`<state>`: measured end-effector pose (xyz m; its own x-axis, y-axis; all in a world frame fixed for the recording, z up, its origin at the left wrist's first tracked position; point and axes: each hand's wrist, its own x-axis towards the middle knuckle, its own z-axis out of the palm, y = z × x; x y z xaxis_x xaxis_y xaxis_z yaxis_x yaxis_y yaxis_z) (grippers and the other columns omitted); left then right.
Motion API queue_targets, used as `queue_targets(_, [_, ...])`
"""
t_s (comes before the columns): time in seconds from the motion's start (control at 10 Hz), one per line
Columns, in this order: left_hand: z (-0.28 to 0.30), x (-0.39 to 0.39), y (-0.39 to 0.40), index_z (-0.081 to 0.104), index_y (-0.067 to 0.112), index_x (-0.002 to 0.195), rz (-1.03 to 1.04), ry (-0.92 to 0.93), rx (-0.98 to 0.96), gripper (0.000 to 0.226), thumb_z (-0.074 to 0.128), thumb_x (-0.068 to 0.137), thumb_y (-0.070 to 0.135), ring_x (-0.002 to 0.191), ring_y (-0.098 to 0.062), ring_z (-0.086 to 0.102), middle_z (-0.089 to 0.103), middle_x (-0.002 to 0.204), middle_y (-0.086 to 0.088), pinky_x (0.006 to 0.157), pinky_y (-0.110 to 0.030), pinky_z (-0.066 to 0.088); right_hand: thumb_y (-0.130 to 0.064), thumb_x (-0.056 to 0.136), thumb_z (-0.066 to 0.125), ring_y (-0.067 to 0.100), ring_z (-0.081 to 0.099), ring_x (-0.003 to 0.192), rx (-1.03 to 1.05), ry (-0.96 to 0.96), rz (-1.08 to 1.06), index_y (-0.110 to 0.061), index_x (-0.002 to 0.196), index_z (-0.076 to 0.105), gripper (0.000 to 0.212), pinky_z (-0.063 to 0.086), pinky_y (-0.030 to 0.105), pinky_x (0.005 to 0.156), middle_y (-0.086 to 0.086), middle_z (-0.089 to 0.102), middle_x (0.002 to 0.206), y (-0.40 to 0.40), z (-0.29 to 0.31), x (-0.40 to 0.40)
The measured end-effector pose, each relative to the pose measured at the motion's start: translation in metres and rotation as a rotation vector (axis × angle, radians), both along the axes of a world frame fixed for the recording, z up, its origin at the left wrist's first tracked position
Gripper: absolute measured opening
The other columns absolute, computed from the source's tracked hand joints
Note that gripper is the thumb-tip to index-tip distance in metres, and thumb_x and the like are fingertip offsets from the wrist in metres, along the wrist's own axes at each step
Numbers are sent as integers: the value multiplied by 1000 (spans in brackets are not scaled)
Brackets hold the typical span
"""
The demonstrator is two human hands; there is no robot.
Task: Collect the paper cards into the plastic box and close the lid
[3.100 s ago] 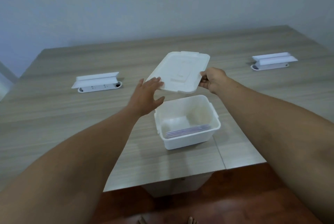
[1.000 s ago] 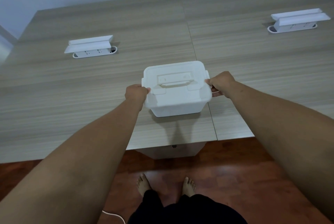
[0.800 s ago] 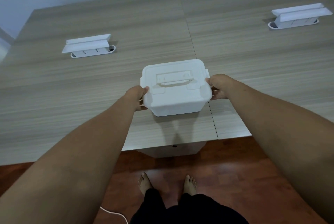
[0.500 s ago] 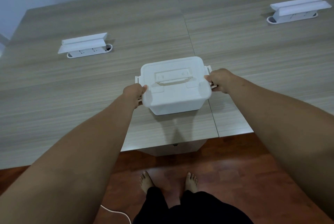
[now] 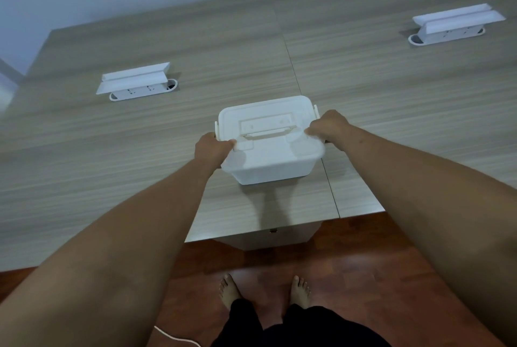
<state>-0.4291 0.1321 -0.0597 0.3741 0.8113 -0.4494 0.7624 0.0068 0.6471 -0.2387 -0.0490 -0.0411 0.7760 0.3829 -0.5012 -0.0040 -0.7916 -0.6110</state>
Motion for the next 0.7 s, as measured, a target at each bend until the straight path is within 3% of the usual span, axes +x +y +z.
queue_targets(0.1, [5,-2,2,59,11,120,-29,-18,-33,62,76,70,43,100,-30,67,67,114,-8,78,-44,61,-21,73,73,29,67,96,60,106,-2,0,101,63,37,58,38,84,14,69,107,0,-1,-1])
queue_targets(0.2, [3,5,4,57,16,122,-62,19,34,80,78,58,60,98,-26,65,66,110,-3,80,-42,60,-44,64,81,27,66,103,58,120,26,-2,117,59,71,55,37,89,8,66,113,4,-1,-2])
queue_targets(0.3, [-1,11,4,54,14,126,-44,73,84,91,72,56,70,104,-28,63,64,116,-4,83,-38,55,-55,67,76,27,64,106,14,41,32,-3,119,56,76,52,32,79,7,63,110,9,0,-2])
queue_targets(0.4, [-6,22,-3,44,8,135,-24,126,224,89,65,70,66,120,-33,56,55,133,-11,93,-42,48,-56,75,69,29,62,110,-85,-38,53,-1,120,55,73,44,31,73,12,63,118,12,-1,-4])
queue_targets(0.5, [-8,30,-10,37,8,141,-125,168,464,74,53,85,53,132,-33,45,44,143,-13,106,-46,39,-55,76,70,30,62,111,-87,-30,53,0,118,56,71,43,30,73,13,63,121,13,-4,-3])
queue_targets(0.6, [-22,42,-17,28,10,150,-409,167,718,57,34,98,33,149,-28,20,22,161,-11,122,-44,17,-53,79,67,30,62,110,-104,-65,74,1,118,57,68,42,30,72,14,64,122,15,-7,0])
queue_targets(0.7, [-32,49,-20,22,9,152,-524,146,686,54,26,101,28,152,-24,9,12,164,-8,124,-43,8,-52,84,61,31,59,116,-53,-138,63,1,124,54,67,43,30,77,15,61,129,13,0,-1])
